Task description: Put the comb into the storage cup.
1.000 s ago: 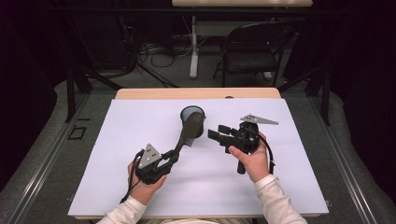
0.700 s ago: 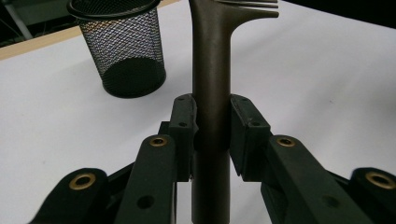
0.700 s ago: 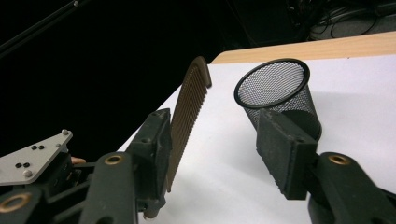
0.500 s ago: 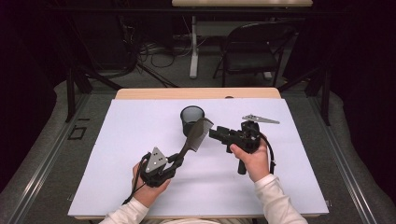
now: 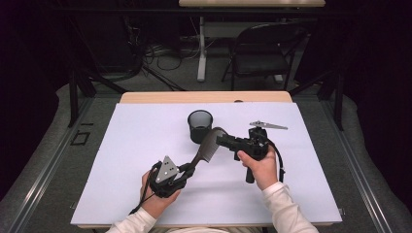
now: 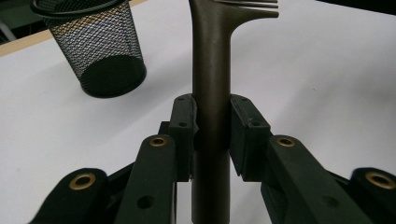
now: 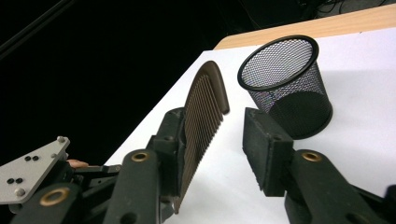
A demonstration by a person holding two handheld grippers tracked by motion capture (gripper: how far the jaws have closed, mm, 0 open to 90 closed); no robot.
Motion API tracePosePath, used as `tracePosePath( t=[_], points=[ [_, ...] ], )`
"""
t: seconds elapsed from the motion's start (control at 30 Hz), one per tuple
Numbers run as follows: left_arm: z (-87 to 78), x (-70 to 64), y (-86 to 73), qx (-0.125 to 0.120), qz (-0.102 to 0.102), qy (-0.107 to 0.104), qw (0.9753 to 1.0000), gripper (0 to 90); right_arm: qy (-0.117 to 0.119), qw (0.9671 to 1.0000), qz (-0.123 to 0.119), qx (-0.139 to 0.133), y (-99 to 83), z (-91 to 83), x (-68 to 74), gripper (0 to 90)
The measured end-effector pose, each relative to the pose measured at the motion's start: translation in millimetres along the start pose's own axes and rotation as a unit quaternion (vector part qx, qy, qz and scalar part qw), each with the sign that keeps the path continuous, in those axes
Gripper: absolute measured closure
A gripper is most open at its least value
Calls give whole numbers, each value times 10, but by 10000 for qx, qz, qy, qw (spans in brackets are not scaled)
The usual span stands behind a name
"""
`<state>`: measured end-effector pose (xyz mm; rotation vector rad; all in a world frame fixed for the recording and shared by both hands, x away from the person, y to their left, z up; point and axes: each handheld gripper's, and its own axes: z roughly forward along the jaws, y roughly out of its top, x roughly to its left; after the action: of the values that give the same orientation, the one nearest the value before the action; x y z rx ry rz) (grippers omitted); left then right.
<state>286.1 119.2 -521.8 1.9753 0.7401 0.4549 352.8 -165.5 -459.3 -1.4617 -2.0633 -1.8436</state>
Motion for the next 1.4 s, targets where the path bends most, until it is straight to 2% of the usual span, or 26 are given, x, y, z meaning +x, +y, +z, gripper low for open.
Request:
tracePosePath(
  t=[0.13, 0.4, 0.7, 0.93, 1.4],
  points=[
    [24, -31, -5, 34, 47, -48, 10000, 726, 67, 9998, 182, 54, -6, 6, -8, 648],
    [42, -69, -13, 76, 107, -132, 9998, 726, 93, 9994, 291, 146, -25, 26, -26, 699],
    [60, -83, -17, 95, 99, -165, 9998, 726, 141, 9985, 452, 262, -26, 32, -35, 780],
    [80, -85, -20, 98, 69, -191, 9997, 726, 141, 9979, 560, 278, -32, 32, -57, 809],
    [87, -81, -28, 65, 55, -249, 9997, 726, 473, 9937, 966, 316, -26, 18, -125, 867]
  ],
)
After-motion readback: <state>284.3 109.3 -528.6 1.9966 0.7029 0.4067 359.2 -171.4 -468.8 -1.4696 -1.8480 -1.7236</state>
